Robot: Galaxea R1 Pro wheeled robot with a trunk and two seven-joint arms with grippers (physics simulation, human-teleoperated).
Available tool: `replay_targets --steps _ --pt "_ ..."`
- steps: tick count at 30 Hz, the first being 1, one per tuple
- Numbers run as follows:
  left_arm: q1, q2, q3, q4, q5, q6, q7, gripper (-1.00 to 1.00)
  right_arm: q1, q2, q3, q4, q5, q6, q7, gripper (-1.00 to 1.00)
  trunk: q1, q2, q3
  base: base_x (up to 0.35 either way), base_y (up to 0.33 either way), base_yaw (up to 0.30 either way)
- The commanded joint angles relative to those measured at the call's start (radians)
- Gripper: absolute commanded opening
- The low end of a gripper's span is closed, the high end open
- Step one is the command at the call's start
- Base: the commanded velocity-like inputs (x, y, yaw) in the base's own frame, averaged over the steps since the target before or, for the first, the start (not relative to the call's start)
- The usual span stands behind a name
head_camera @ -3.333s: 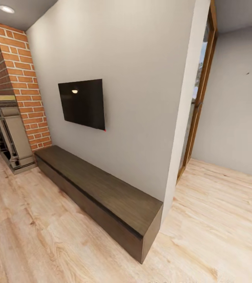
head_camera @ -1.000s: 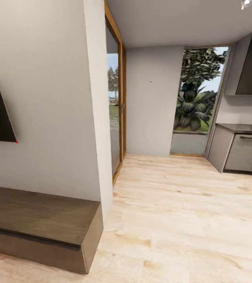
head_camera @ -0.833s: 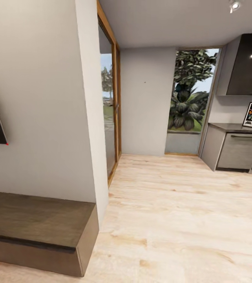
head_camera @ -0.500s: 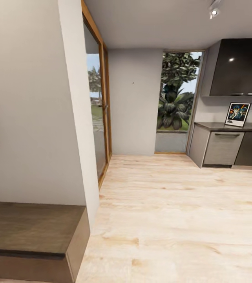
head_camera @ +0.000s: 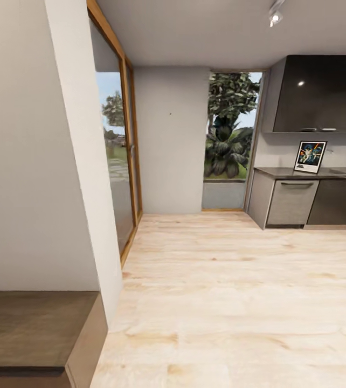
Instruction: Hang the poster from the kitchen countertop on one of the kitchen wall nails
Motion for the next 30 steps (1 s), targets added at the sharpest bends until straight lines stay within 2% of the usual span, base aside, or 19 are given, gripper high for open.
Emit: replay_targets --steps 1,8,14,30 --pt "0.000 0.000 0.001 -0.001 0.000 -0.001 0.000 1.00 -0.001 0.000 -0.015 0.001 0.000 -0.021 0.001 1.00 0.000 0.000 -0.001 0.244 -0.237 -0.003" --pt "0.001 0.000 0.000 -0.001 0.001 -0.001 0.001 1.00 0.001 0.005 -0.032 0.002 0.005 -0.150 0.001 1.00 0.000 0.000 -0.001 0.260 -0.227 -0.001" --pt "0.000 0.000 0.000 -0.001 0.001 -0.001 0.001 1.00 0.001 0.005 -0.035 0.002 0.004 -0.169 0.000 1.00 0.000 0.000 -0.001 0.285 -0.196 -0.104" --pt "0.000 0.000 0.000 -0.001 0.001 -0.001 0.001 1.00 0.001 0.004 -0.038 0.002 0.005 -0.173 -0.002 1.00 0.000 0.000 0.005 0.280 -0.217 -0.256"
